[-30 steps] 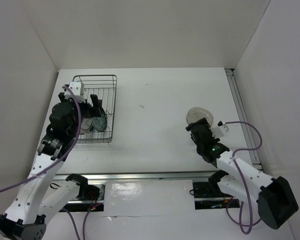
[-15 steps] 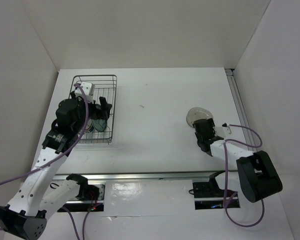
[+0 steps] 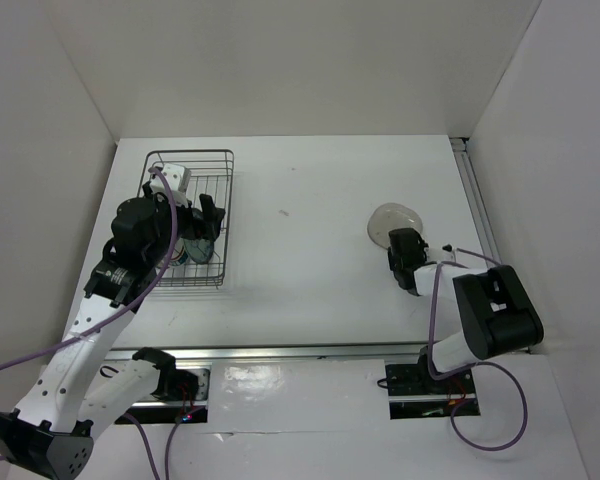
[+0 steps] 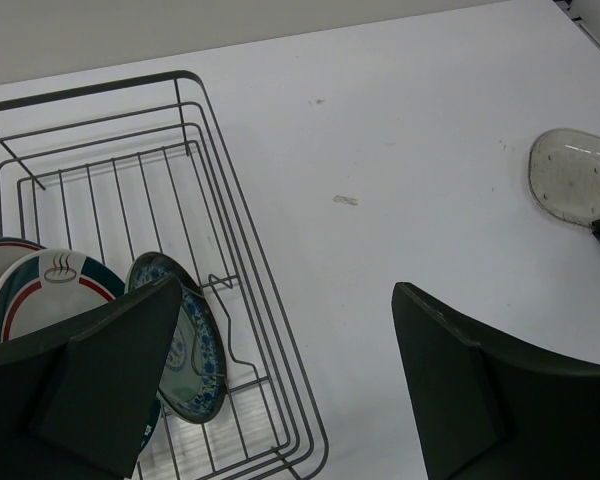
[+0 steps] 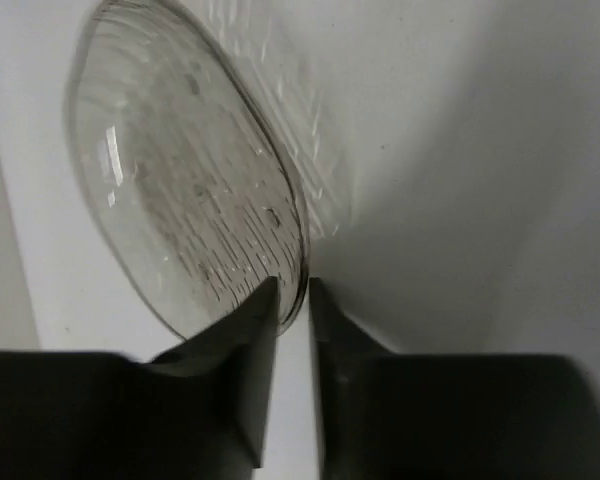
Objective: Load the plates into the dish rack
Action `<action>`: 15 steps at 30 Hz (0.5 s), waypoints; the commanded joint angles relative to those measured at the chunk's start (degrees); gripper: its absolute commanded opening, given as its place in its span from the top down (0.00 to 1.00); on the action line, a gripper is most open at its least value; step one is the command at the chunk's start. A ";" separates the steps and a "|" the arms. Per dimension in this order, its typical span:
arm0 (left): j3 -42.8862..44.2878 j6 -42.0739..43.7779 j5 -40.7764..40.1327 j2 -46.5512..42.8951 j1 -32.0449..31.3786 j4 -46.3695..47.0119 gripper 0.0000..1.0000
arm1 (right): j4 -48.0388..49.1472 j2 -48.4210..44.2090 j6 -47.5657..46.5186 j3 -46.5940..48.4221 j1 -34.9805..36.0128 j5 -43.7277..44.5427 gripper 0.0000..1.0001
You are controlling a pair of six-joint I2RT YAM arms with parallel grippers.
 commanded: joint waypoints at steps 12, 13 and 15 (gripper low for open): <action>0.83 -2.69 6.49 -0.81 -0.14 3.00 0.00 | -2.68 -6.61 -6.62 -3.94 -0.41 -4.56 1.00; 0.84 -3.74 8.26 0.41 -0.14 3.00 0.00 | 0.30 -8.01 -8.65 -4.83 0.29 -4.56 1.00; 1.36 -5.85 14.47 1.99 -0.14 4.40 0.00 | 9.61 -11.70 -15.13 -7.28 2.05 -6.93 1.00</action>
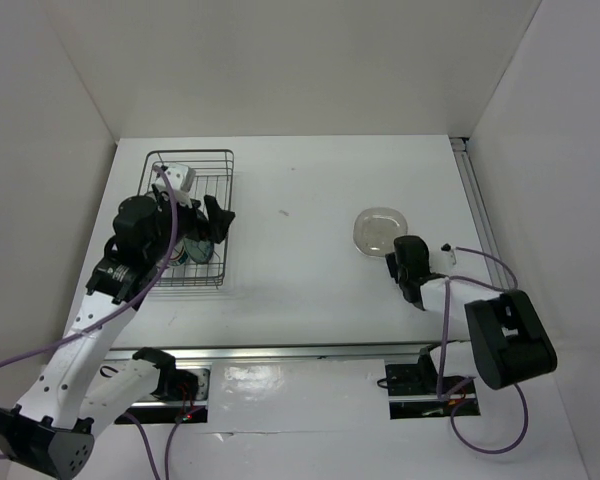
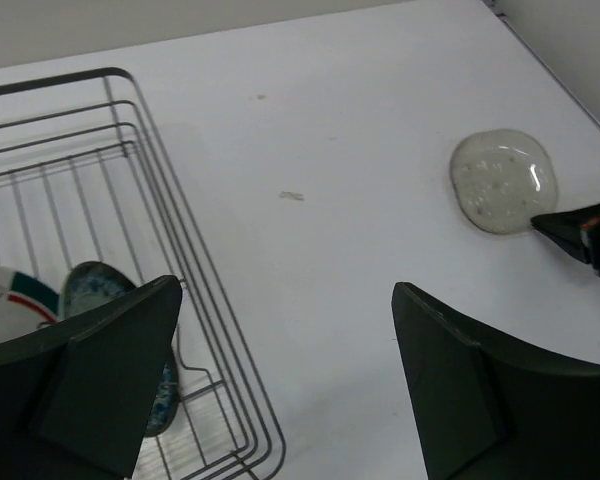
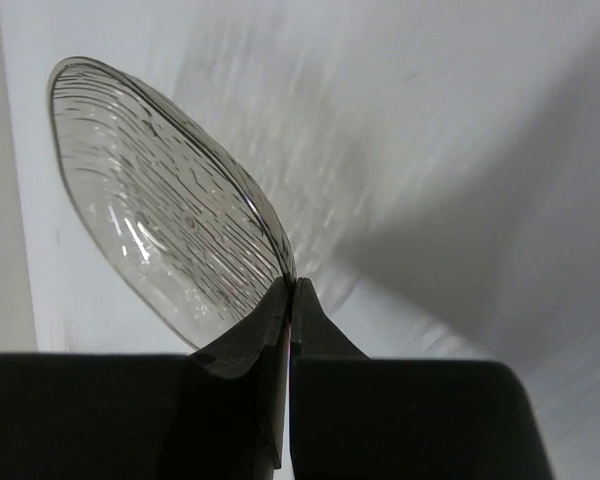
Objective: Load the plates into the dish rack
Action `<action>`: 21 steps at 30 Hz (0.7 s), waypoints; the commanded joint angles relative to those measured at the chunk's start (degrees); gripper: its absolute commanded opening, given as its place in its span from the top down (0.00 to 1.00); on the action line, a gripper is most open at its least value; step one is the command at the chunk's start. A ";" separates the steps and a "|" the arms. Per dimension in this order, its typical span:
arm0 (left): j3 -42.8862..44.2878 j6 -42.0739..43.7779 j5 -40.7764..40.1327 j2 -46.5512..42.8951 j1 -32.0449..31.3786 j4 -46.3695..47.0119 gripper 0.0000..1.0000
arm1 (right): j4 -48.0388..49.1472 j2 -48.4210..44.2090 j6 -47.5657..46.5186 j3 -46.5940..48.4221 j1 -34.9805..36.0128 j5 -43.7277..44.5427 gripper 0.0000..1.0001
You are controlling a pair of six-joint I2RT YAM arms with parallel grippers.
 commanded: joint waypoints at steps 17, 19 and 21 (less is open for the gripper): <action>5.14 -8.77 23.57 16.63 -0.14 4.19 0.00 | 41.46 -2.49 -40.84 3.93 18.44 -31.53 1.00; 5.14 -8.77 24.45 16.64 -0.14 4.72 0.00 | 41.46 -1.17 -40.85 5.09 20.46 -32.23 1.00; 5.14 -8.77 25.07 17.25 -0.14 4.72 0.00 | 43.04 -0.38 -40.85 5.62 21.00 -33.37 1.00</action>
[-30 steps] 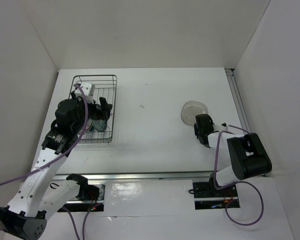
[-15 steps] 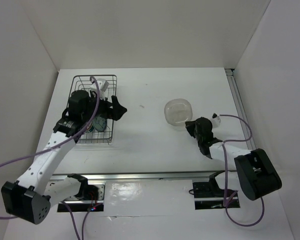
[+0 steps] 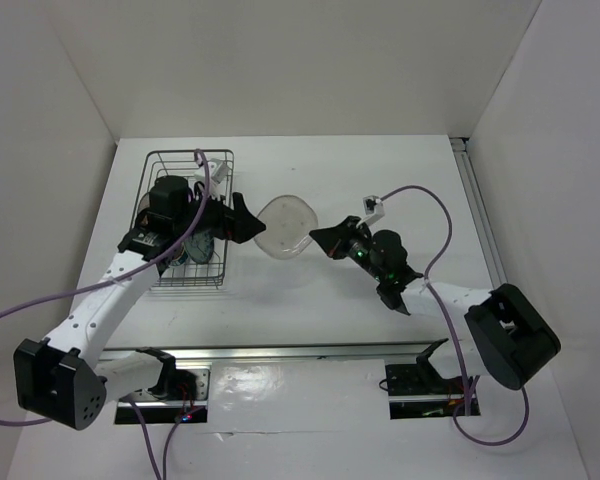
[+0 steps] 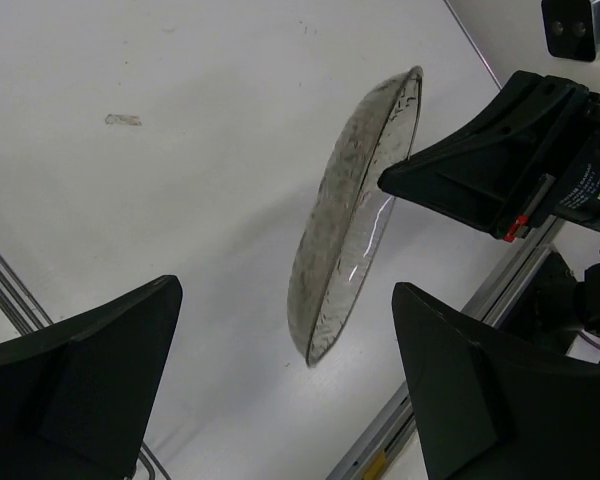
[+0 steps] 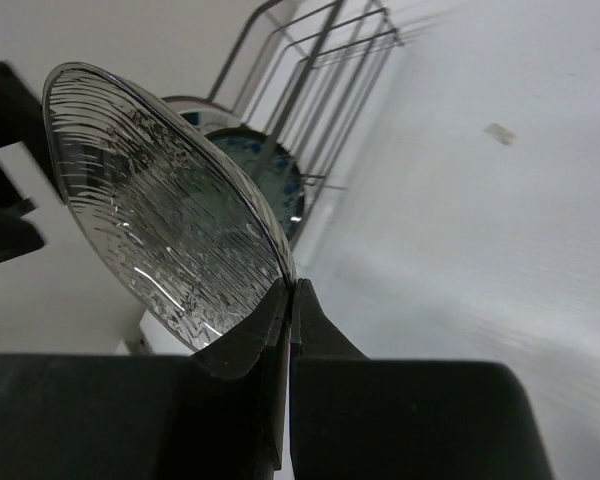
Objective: Load the plates into the dish rack
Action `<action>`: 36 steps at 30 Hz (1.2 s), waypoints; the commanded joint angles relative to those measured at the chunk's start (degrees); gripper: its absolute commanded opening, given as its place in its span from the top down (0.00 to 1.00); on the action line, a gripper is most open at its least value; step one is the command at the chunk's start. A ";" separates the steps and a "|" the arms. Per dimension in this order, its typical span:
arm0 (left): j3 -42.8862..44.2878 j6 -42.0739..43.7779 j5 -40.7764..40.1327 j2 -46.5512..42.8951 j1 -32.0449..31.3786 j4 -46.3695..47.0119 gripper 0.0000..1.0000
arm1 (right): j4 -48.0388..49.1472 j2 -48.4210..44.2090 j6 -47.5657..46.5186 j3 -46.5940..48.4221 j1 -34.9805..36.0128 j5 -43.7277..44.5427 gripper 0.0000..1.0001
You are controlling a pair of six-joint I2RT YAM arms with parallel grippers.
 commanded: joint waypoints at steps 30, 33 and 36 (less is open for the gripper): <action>1.04 13.00 -54.15 -15.93 -0.14 -2.41 1.00 | 4.04 5.00 -3.43 3.70 4.21 -5.20 0.01; 2.62 14.23 -57.84 -15.13 -0.14 -4.34 1.00 | 5.26 5.70 -3.43 2.48 4.21 -5.21 0.01; 4.65 14.76 -60.66 -12.33 -0.14 -6.79 1.00 | 5.27 5.70 -3.43 1.42 4.21 -5.91 0.01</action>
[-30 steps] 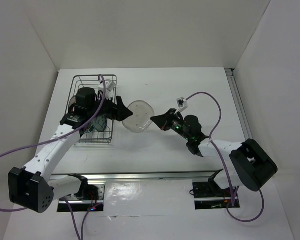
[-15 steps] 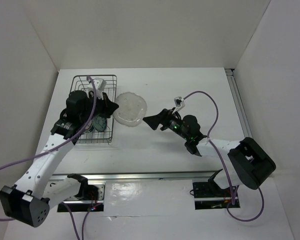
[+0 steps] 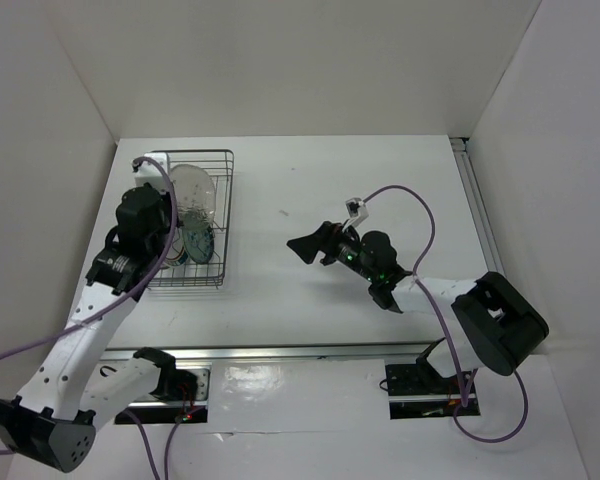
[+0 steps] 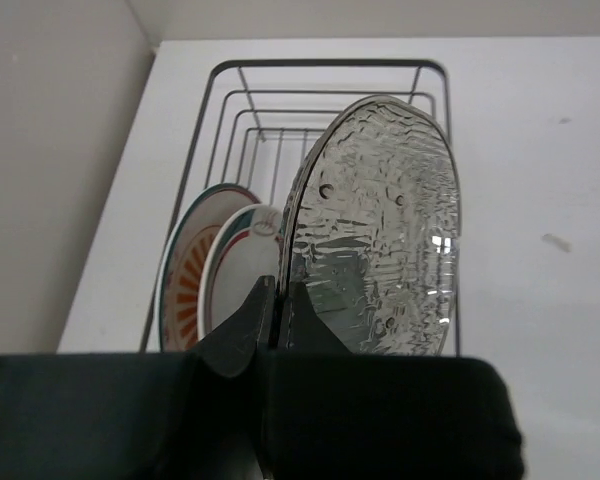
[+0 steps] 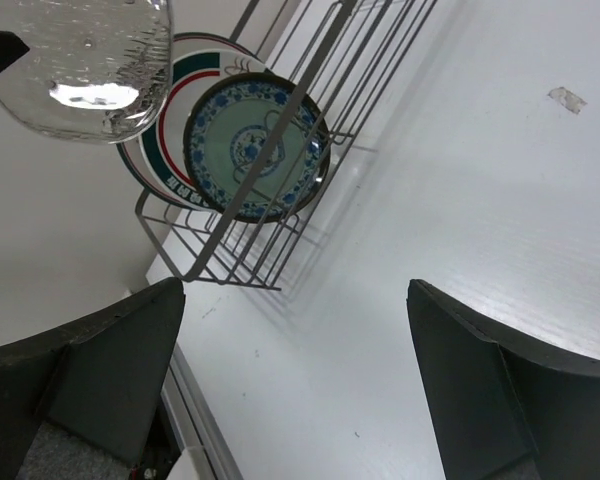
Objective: Load the plates into the dish rack
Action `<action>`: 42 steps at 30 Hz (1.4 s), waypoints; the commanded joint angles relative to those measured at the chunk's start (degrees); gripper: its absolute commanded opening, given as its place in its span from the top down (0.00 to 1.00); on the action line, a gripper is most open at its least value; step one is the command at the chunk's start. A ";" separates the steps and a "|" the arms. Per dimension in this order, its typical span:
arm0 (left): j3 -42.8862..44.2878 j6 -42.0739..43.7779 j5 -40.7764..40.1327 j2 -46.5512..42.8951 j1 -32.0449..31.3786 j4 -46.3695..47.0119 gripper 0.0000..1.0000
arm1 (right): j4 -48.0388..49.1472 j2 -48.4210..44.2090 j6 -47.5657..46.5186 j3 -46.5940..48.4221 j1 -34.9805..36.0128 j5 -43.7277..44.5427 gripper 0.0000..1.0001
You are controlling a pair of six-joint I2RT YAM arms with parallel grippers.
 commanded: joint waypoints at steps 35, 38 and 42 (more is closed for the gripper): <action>17.43 4.52 -8.89 20.17 -0.45 -15.87 1.00 | 6.89 2.33 0.05 -6.85 -14.38 -15.76 0.01; 16.82 5.05 -8.89 21.40 -0.97 -15.87 1.00 | 6.89 1.28 0.05 -6.85 -14.91 -15.76 0.01; 15.50 6.10 -11.88 22.02 -2.81 -15.35 1.00 | 6.37 0.75 0.05 -7.38 -15.43 -16.29 0.01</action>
